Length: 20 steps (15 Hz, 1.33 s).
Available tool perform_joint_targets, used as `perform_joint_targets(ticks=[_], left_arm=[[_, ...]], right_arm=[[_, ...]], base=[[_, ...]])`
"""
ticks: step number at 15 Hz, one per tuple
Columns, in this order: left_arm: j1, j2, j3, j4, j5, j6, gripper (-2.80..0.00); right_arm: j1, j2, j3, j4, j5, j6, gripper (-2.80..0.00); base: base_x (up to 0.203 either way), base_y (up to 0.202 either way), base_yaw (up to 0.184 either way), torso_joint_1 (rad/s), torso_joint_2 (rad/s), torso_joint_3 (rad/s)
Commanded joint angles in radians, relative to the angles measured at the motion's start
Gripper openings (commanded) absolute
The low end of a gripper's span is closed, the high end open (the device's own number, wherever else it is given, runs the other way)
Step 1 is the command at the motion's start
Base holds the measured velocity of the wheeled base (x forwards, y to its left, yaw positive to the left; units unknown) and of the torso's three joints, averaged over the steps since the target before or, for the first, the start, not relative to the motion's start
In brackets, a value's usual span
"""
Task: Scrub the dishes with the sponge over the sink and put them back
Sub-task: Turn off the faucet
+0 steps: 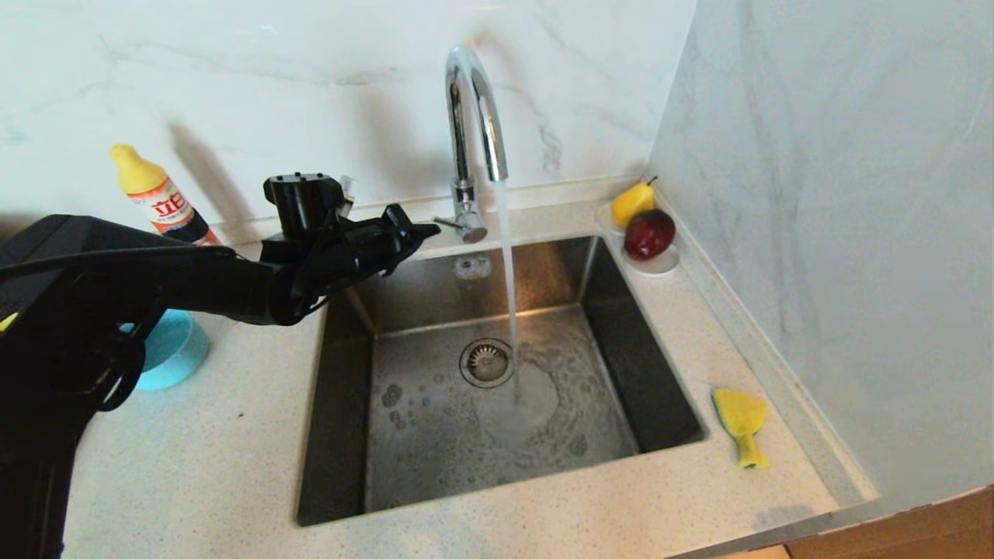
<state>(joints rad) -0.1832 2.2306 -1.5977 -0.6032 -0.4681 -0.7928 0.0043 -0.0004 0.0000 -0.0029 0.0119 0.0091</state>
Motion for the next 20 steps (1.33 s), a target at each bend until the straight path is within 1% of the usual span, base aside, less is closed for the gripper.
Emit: perform_joint_targets(ticks=[1, 5, 9, 12, 20], left_arm=[[0.002, 0.006, -0.033, 0.000, -0.003, -0.022, -2.80], [0.002, -0.007, 0.015, 0.003, -0.005, -0.023, -2.80], [0.002, -0.036, 0.080, 0.023, -0.009, 0.008, -2.80], [0.001, -0.050, 0.058, 0.023, -0.032, 0.002, -2.80], [-0.028, 0.008, -0.039, 0.032, -0.033, -0.014, -2.80]], right_arm=[[0.000, 0.000, 0.000, 0.000, 0.000, 0.000, -2.80], [0.000, 0.000, 0.000, 0.000, 0.000, 0.000, -2.80], [0.000, 0.000, 0.000, 0.000, 0.000, 0.000, -2.80], [0.000, 0.000, 0.000, 0.000, 0.000, 0.000, -2.80], [0.000, 0.000, 0.000, 0.000, 0.000, 0.000, -2.80]], base=[[0.000, 0.000, 0.000, 0.000, 0.00, 0.000], [0.000, 0.000, 0.000, 0.000, 0.00, 0.000], [0.000, 0.000, 0.000, 0.000, 0.00, 0.000], [0.000, 0.000, 0.000, 0.000, 0.00, 0.000], [0.000, 0.000, 0.000, 0.000, 0.00, 0.000]])
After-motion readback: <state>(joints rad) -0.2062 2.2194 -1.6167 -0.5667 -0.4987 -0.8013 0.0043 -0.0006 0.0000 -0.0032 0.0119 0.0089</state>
